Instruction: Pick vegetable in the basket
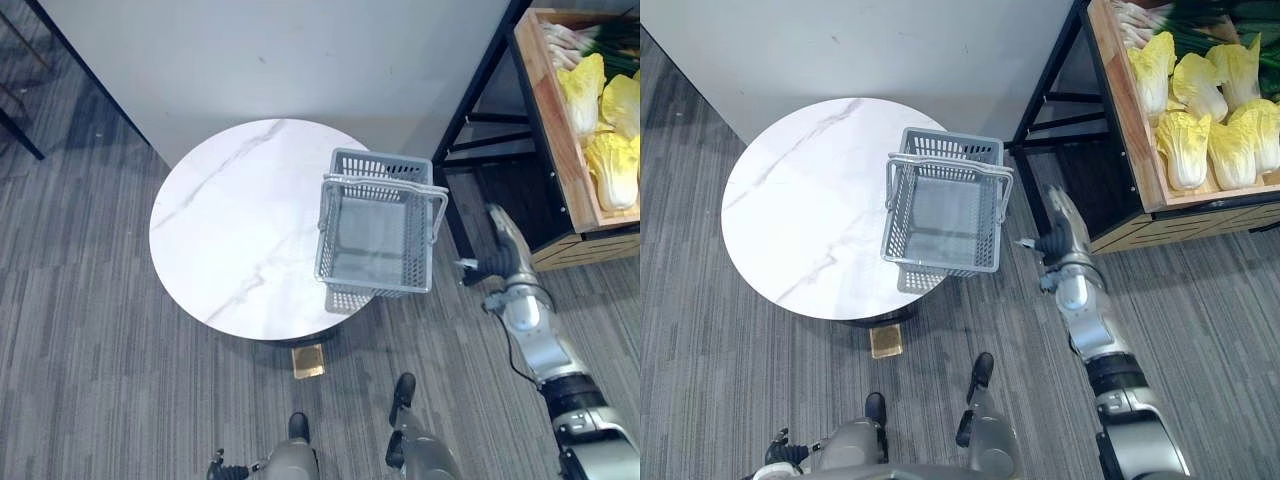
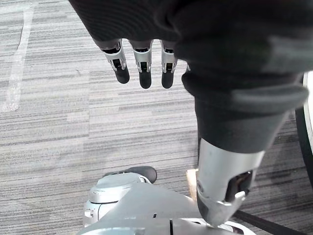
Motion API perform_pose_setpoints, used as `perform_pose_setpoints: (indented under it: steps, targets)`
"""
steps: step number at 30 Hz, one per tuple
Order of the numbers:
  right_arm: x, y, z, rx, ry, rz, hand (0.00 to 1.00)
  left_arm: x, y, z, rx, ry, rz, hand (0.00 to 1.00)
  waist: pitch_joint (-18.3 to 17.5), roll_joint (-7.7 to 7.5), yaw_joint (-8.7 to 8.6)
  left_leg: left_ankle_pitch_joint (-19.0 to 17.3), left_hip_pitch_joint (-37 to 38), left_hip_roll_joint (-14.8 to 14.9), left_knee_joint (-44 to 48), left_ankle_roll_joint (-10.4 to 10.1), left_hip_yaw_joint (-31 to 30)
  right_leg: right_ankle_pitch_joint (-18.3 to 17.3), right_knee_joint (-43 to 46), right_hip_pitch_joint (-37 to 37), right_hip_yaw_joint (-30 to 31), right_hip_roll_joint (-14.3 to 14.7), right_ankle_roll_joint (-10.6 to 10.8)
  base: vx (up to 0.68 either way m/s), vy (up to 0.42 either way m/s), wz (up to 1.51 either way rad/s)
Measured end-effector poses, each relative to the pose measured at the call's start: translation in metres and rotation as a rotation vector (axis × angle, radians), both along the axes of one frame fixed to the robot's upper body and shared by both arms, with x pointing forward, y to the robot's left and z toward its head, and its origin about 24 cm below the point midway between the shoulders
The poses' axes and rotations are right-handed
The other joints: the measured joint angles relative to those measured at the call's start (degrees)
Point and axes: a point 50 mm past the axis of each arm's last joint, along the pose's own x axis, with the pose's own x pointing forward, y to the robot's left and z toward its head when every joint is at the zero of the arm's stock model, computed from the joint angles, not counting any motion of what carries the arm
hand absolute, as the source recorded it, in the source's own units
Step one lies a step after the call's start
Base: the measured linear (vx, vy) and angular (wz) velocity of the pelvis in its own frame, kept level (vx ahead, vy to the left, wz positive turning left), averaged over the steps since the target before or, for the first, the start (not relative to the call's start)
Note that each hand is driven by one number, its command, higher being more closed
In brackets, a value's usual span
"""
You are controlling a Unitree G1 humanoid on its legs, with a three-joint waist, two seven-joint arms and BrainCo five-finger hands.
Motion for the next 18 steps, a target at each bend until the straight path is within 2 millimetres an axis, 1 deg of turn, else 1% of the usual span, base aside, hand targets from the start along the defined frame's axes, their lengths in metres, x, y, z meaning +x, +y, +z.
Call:
perform_pose_setpoints:
  steps: [1, 2, 4, 6, 9, 10, 12, 14, 16, 18]
  targets:
    - [0.001, 0.004, 0.003, -0.021, -0.007, 0.024, 0.00, 0.001, 0.000, 0.000, 0.000, -0.006, 0.001, 0.00, 0.15, -0.07, 0.16, -0.02, -0.02, -0.02, 0.00, 0.03, -0.03, 0.00, 0.00, 0.00, -0.01, -0.03, 0.00, 0.00, 0.000, 0.00]
    - [0.005, 0.014, 0.009, -0.088, -0.010, 0.081, 0.00, 0.004, 0.000, 0.001, -0.002, -0.021, -0.004, 0.00, 0.55, -0.24, 0.82, -0.02, -0.11, -0.10, -0.01, 0.04, -0.13, 0.00, 0.00, -0.06, -0.06, -0.10, 0.00, 0.00, 0.000, 0.00]
    - [0.011, 0.023, 0.018, -0.168, -0.025, 0.131, 0.00, 0.007, 0.000, 0.003, -0.004, -0.040, -0.011, 0.00, 1.28, -0.41, 1.34, -0.01, -0.20, -0.12, -0.01, 0.05, -0.33, 0.00, 0.00, -0.06, -0.23, -0.12, 0.00, 0.00, -0.007, 0.05]
    - [0.019, 0.031, 0.036, -0.219, -0.072, 0.179, 0.00, 0.012, 0.000, 0.005, -0.001, -0.068, -0.016, 0.00, 2.24, -0.53, 2.19, 0.03, -0.55, -0.15, 0.02, 0.11, -1.00, 0.02, 0.00, -0.07, -0.75, -0.15, -0.03, -0.01, -0.015, 0.13]
    - [0.030, 0.042, 0.053, -0.277, -0.109, 0.209, 0.00, 0.013, 0.001, 0.006, 0.002, -0.076, -0.016, 0.00, 2.77, -0.80, 2.43, 0.07, -1.13, -0.09, 0.26, 0.16, -1.55, 0.11, 0.00, -0.19, -1.10, -0.14, -0.13, 0.00, -0.006, 0.08]
    - [0.036, 0.050, 0.065, -0.323, -0.136, 0.228, 0.00, 0.013, 0.001, 0.006, 0.003, -0.076, -0.015, 0.00, 3.31, -0.95, 2.64, 0.07, -1.17, -0.09, 0.36, 0.16, -1.56, 0.13, 0.00, -0.18, -1.07, -0.15, -0.17, 0.00, 0.000, 0.00]
    - [0.043, 0.058, 0.077, -0.358, -0.160, 0.245, 0.00, 0.014, 0.000, 0.006, 0.001, -0.076, -0.014, 0.00, 4.29, -1.45, 2.74, 0.07, -1.29, -0.06, 0.54, 0.16, -1.60, 0.39, 0.00, -0.20, -1.02, -0.12, -0.50, 0.00, 0.000, 0.00]
    - [0.050, 0.062, 0.088, -0.384, -0.167, 0.245, 0.00, 0.018, 0.002, 0.007, 0.008, -0.088, -0.007, 0.00, 5.19, -2.14, 3.04, 0.03, -2.21, -0.02, 1.09, 0.22, -1.79, 0.46, 0.00, -0.71, -1.02, -0.13, -0.58, -0.01, -0.003, 0.02]
    - [0.055, 0.059, 0.094, -0.399, -0.159, 0.228, 0.00, 0.026, 0.002, 0.009, 0.007, -0.104, -0.011, 0.00, 6.07, -2.26, 3.96, 0.03, -2.77, 0.06, 1.43, 0.22, -1.78, 0.95, -0.01, -1.17, -0.92, -0.04, -1.00, -0.01, -0.006, 0.02]
    - [0.061, 0.057, 0.098, -0.417, -0.148, 0.208, 0.00, 0.030, 0.001, 0.010, 0.007, -0.115, -0.014, 0.00, 6.60, -2.24, 4.22, -0.01, -3.47, 0.06, 1.95, 0.28, -2.25, 0.98, -0.01, -1.39, -1.01, -0.09, -0.99, 0.00, -0.005, 0.09]
